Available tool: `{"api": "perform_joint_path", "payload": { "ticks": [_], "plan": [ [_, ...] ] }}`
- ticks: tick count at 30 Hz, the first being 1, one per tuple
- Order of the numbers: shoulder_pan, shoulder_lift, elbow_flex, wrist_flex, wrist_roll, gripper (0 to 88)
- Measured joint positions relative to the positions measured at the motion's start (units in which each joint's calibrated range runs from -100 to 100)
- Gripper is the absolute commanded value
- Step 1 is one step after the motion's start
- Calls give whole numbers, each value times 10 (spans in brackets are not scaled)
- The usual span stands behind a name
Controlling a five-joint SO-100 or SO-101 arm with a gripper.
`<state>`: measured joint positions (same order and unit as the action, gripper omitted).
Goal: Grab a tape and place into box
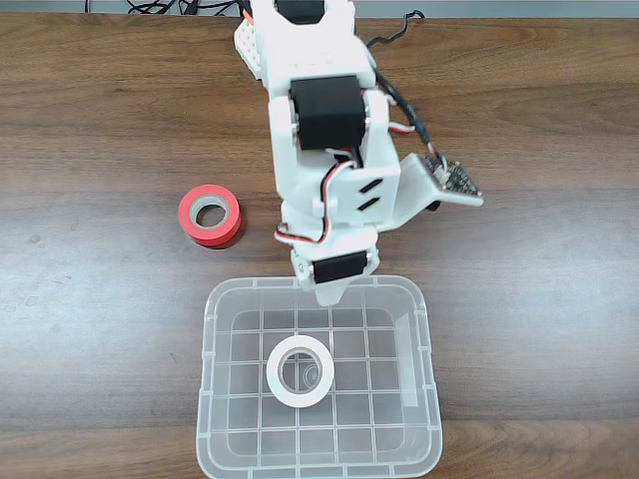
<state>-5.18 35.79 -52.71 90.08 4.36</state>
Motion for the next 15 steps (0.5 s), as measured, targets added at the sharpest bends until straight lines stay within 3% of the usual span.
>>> {"api": "perform_joint_path", "payload": {
  "ticks": [9,15],
  "plan": [
    [-26,-163,11,87,-18,11],
    [-26,-336,182,90,-18,12]
  ]
}}
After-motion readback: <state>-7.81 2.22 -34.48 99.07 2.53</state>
